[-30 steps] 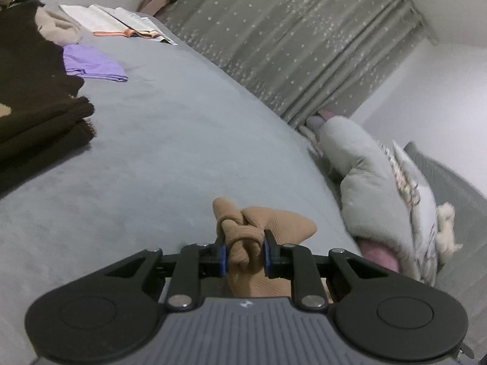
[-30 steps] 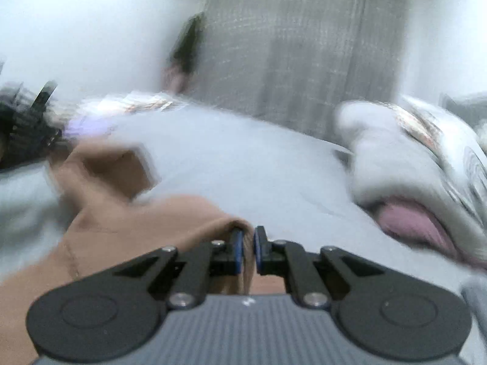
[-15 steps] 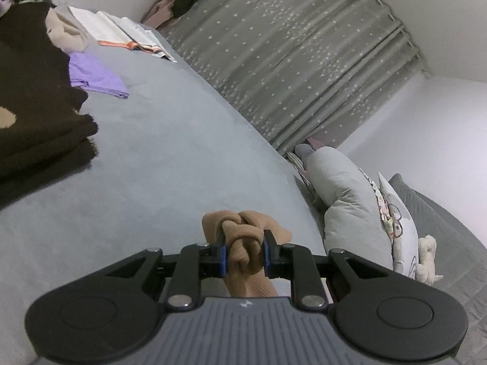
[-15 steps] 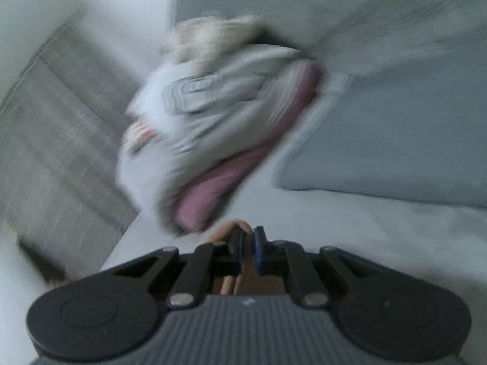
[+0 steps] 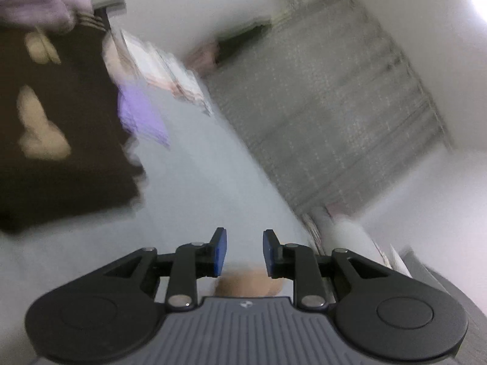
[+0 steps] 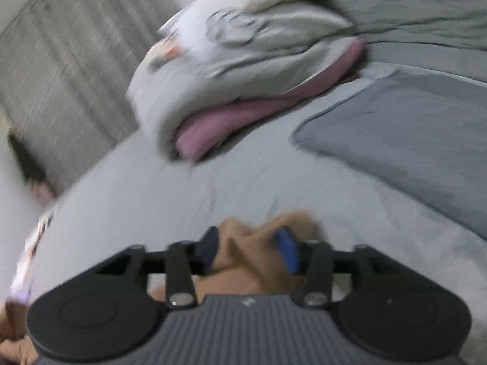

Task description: Fold clothes

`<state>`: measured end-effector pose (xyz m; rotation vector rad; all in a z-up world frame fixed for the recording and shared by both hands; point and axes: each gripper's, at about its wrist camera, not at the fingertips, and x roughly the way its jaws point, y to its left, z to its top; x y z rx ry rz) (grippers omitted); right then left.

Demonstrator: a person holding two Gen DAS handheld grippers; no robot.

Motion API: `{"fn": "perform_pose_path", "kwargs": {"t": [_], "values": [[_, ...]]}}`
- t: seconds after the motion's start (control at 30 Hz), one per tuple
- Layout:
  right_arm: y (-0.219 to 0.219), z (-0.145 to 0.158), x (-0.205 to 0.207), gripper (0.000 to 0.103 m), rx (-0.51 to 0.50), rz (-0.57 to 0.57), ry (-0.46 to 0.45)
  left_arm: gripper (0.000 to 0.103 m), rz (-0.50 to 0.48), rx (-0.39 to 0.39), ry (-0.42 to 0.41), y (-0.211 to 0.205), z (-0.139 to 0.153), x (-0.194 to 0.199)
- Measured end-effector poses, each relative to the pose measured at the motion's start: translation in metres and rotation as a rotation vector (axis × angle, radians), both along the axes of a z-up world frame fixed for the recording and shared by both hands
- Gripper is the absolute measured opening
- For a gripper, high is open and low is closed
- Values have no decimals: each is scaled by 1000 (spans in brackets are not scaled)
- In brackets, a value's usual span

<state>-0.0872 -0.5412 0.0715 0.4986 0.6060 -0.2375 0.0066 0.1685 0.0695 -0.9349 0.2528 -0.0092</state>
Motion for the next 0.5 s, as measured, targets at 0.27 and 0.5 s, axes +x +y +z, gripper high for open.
{"fn": "perform_pose_path", "kwargs": {"t": [0.27,0.5], "values": [[164,20,-31,62,-314,751,32,30,-454,288,98,-60,10,10],[243,1,-81,64,-455,1209,106,35,-579,438,165,-105,1,10]]}}
